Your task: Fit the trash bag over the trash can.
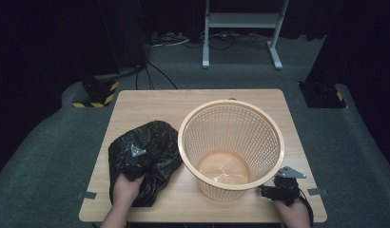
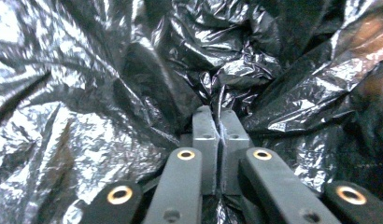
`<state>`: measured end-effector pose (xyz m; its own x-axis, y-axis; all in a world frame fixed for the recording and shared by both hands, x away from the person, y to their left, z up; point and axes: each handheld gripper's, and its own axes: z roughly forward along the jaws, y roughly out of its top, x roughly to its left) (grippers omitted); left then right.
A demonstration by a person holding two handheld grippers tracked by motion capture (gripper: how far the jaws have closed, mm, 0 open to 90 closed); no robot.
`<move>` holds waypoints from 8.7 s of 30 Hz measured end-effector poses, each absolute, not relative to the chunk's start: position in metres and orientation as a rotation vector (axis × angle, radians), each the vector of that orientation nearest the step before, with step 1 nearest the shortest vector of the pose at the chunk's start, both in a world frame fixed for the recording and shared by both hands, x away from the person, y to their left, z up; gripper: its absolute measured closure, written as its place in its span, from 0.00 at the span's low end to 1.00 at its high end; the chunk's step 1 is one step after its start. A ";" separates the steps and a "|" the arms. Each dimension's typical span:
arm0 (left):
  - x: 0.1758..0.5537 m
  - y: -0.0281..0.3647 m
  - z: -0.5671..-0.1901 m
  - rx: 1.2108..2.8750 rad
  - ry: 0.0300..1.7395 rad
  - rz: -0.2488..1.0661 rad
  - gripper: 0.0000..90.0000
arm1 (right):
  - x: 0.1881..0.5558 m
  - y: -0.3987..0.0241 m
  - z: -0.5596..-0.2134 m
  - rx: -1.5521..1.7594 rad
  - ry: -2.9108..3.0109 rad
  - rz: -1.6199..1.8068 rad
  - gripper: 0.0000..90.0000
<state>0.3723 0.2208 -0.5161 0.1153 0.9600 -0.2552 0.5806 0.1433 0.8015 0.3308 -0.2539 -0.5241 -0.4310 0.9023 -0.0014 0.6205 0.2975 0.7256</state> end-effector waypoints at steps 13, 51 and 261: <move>0.348 0.231 -0.475 1.380 1.415 0.704 0.98 | 0.331 -0.254 -0.524 1.360 2.161 0.928 0.16; 0.260 0.236 -0.328 0.961 1.003 0.880 0.98 | 0.330 -0.254 -0.524 1.350 2.165 0.923 0.16; 0.360 0.147 -0.388 1.079 1.038 0.776 0.40 | 0.288 -0.262 -0.418 1.184 1.640 1.279 0.43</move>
<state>0.3598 0.1469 -0.3881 0.3407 0.8966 -0.2830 -0.0179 0.3072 0.9515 0.2884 -0.2616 -0.4185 -0.3088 0.9511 -0.0079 0.2237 0.0807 0.9713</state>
